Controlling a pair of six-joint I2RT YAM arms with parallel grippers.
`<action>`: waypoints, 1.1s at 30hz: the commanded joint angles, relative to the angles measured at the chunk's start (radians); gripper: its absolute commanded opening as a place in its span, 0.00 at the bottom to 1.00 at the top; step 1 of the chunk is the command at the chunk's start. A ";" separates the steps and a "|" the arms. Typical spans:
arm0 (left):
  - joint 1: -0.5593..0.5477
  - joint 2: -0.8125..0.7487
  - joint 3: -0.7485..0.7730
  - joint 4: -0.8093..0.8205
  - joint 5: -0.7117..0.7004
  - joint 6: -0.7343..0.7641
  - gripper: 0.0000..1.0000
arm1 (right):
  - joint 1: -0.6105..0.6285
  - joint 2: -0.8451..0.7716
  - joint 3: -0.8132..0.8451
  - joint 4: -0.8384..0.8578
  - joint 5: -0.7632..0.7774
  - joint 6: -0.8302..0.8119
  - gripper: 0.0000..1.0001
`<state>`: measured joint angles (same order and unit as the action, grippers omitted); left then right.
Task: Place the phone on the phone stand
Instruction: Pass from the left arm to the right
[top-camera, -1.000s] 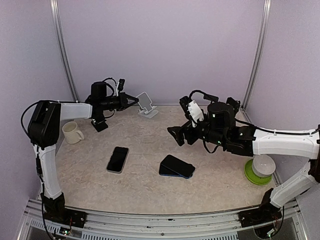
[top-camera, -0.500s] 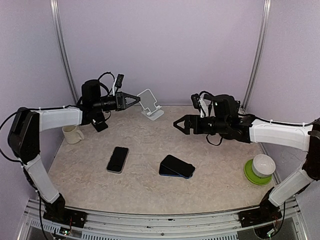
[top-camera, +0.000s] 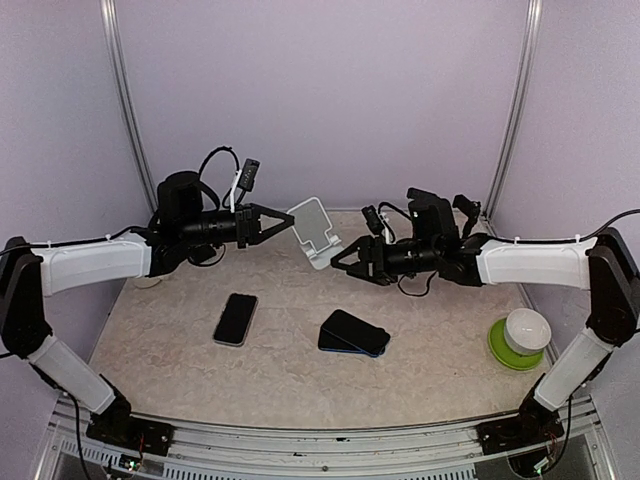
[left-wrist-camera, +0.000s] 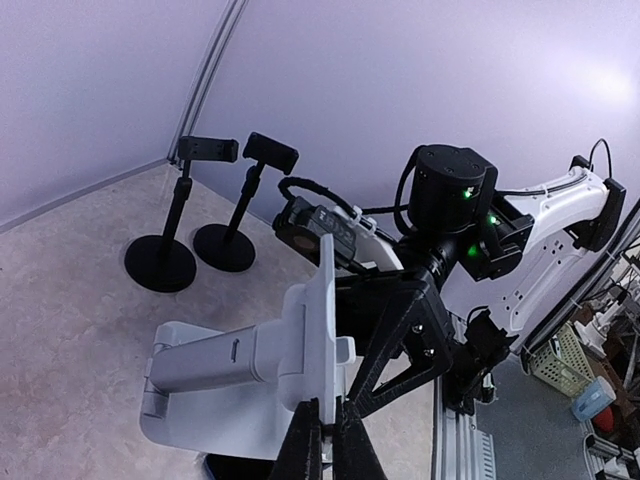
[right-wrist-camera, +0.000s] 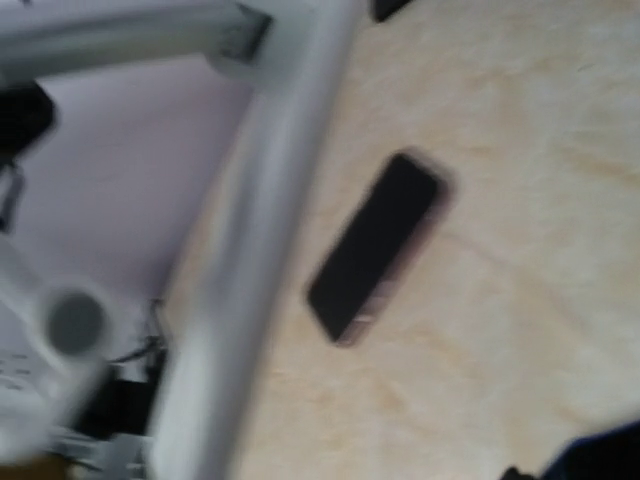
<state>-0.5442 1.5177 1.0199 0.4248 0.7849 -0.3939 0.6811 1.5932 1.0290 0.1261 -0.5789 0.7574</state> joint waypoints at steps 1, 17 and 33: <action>-0.031 -0.055 -0.026 0.028 -0.035 0.065 0.00 | -0.008 0.015 -0.026 0.151 -0.122 0.132 0.77; -0.063 -0.096 -0.067 0.073 -0.042 0.069 0.00 | -0.008 0.053 -0.110 0.362 -0.204 0.260 0.64; -0.075 -0.123 -0.107 0.089 0.002 0.085 0.00 | -0.008 0.112 -0.119 0.472 -0.231 0.360 0.54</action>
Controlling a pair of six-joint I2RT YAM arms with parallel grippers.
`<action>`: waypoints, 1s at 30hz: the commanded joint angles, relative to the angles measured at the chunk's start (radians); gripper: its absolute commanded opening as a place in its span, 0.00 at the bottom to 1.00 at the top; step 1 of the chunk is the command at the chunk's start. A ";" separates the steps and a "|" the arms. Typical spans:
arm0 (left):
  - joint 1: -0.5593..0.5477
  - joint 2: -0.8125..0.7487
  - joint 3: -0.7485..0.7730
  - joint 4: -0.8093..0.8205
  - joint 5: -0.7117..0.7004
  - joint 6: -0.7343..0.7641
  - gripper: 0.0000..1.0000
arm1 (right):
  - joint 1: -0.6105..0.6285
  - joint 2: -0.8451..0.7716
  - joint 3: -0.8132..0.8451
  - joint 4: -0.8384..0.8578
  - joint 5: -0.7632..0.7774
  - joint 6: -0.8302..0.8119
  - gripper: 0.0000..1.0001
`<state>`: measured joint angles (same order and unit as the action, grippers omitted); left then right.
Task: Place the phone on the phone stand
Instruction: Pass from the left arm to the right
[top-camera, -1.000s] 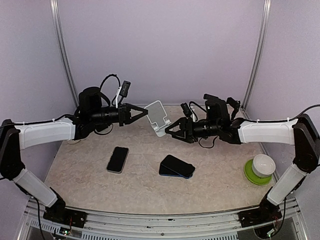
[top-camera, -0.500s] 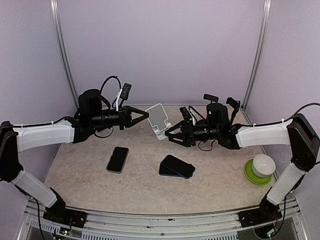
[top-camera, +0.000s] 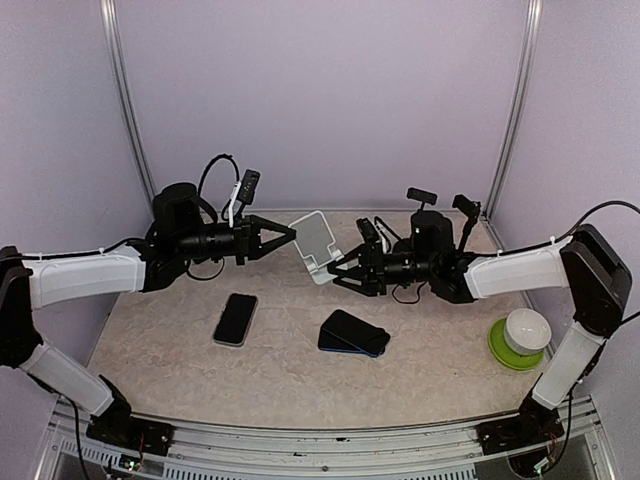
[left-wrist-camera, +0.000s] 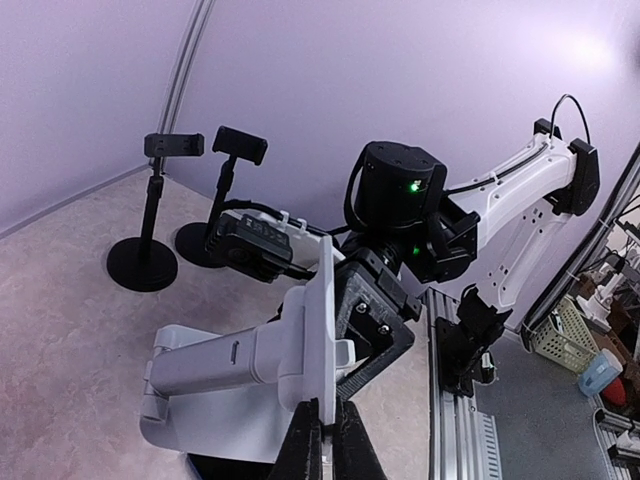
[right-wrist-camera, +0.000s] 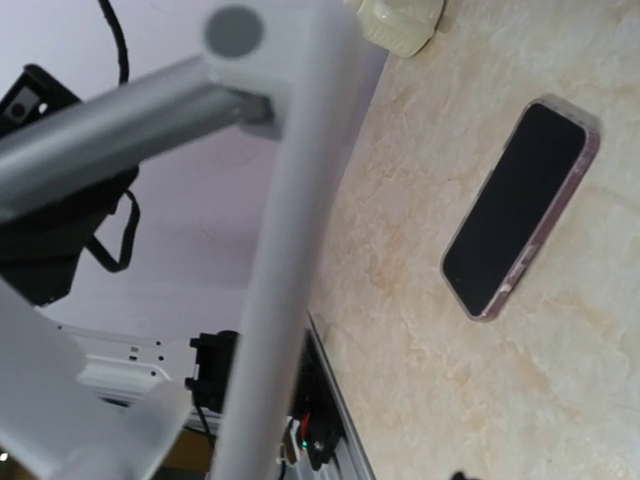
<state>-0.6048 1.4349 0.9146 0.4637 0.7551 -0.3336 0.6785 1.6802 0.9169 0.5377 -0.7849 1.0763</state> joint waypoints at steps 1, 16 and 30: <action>-0.015 -0.044 -0.003 0.048 0.034 0.029 0.00 | -0.005 0.032 -0.003 0.063 -0.029 0.044 0.53; -0.044 -0.024 0.001 -0.020 0.023 0.096 0.09 | 0.006 0.120 -0.001 0.258 -0.108 0.187 0.00; -0.053 0.002 -0.027 -0.044 -0.039 0.088 0.62 | 0.006 0.083 -0.011 0.284 -0.064 0.198 0.00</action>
<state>-0.6521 1.4284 0.8963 0.4183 0.7341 -0.2501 0.6842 1.7916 0.9062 0.7616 -0.8658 1.2762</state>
